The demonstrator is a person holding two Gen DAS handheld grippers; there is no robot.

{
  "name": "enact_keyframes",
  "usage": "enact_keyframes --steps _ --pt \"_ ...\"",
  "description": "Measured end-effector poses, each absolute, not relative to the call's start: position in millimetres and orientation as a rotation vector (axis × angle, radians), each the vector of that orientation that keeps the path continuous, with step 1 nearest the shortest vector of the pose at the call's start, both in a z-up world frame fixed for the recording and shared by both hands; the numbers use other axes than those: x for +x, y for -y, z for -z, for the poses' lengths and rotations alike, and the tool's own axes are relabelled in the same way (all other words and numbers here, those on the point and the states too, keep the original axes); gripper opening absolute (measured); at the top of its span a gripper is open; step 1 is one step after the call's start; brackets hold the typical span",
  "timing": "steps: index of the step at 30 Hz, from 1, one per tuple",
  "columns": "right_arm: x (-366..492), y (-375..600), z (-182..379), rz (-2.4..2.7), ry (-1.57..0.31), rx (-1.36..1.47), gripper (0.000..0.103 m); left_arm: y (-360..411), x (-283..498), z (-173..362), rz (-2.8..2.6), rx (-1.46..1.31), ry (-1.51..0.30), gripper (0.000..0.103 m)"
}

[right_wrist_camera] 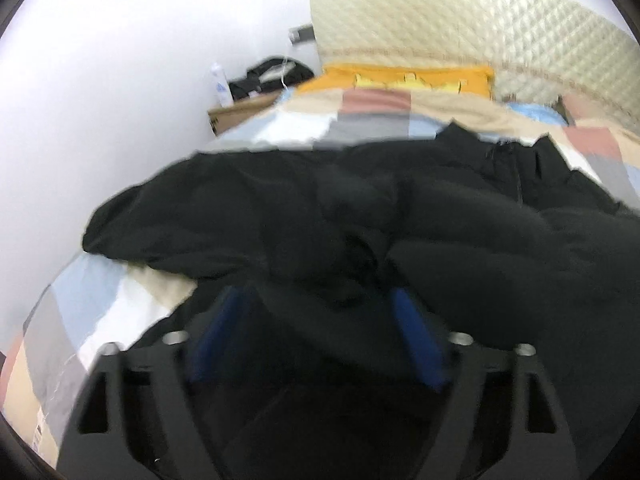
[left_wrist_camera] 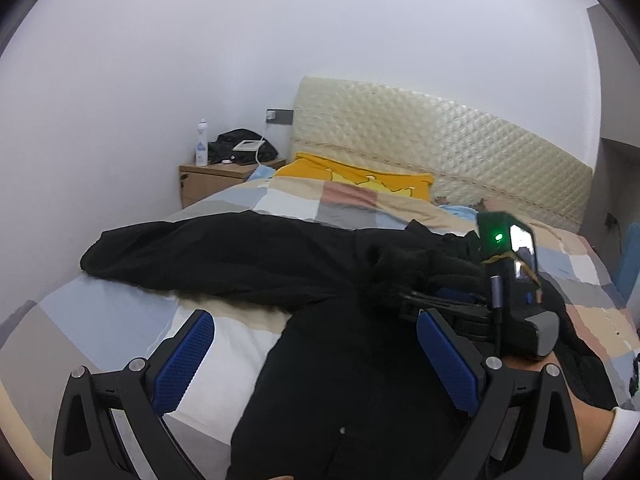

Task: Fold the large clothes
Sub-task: 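Lay the sleeve onto the jacket body and open the right tool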

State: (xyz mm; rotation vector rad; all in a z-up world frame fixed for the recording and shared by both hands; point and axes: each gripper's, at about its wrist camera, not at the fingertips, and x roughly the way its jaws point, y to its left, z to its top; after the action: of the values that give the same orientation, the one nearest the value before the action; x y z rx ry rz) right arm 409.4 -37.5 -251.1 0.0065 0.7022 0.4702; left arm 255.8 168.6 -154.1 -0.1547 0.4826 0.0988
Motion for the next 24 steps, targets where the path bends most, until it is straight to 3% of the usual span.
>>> enact_keyframes --steps 13,24 --pt "403.0 88.4 240.7 -0.366 -0.667 -0.094 0.081 -166.3 254.7 151.7 -0.099 -0.184 -0.494 0.102" --pt "428.4 44.9 247.3 -0.504 -0.694 -0.19 0.079 -174.2 260.3 156.1 -0.118 -0.212 -0.513 0.102"
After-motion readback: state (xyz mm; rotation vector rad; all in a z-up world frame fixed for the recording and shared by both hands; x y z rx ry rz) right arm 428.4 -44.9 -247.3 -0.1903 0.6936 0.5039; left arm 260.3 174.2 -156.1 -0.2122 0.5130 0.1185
